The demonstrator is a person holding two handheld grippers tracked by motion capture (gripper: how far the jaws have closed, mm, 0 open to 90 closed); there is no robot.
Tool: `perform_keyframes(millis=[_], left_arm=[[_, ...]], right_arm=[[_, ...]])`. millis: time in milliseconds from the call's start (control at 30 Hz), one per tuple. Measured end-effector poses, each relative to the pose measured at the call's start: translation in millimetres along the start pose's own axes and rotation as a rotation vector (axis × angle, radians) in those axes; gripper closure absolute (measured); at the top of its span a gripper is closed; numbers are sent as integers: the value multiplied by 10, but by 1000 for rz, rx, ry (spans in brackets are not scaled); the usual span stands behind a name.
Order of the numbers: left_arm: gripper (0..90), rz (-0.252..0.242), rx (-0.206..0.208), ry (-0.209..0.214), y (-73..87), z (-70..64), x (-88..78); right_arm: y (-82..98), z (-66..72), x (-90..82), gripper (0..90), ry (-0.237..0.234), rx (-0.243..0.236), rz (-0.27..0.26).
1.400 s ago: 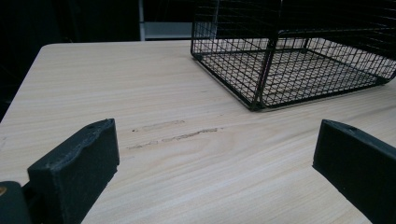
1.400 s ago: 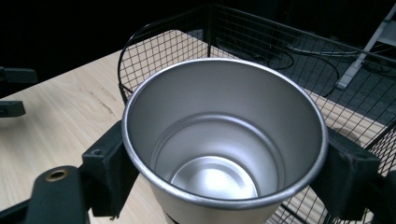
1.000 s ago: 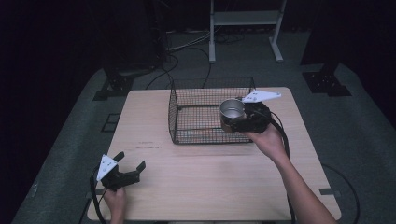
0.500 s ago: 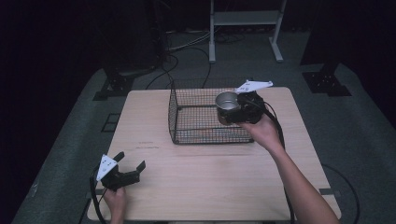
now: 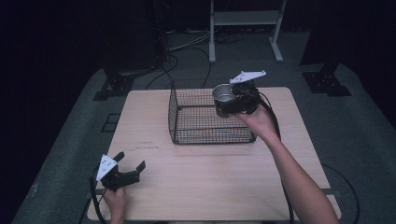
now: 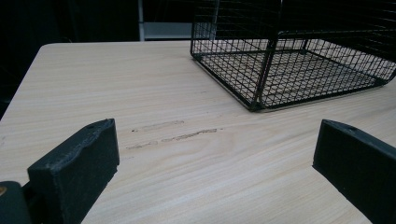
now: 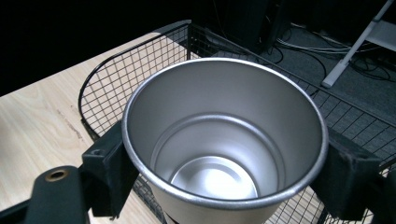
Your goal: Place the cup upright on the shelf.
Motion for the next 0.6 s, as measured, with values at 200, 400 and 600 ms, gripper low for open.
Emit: perform_keyframes(millis=[200,400,600], left_arm=[[0,3,3,1,1,2,-1],[0,1,2,-1,-1,3,-1],[0,-2,0,1,-2,0,0]], right_arm=[[-85,-83,55,181,4,17,2],[-153,-157,135,181,7,37,9],[-184,-208,268,181,9,67,30]])
Point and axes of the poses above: each handheld gripper's, and its own axes: x roughly forward along the jaws, y roughly out of its underside, z roughly to its left, the point moved 7 cm from there along x, roughly forward along the jaws, and after that the axes turned 4 degrees about y, right-handed, at the moved point
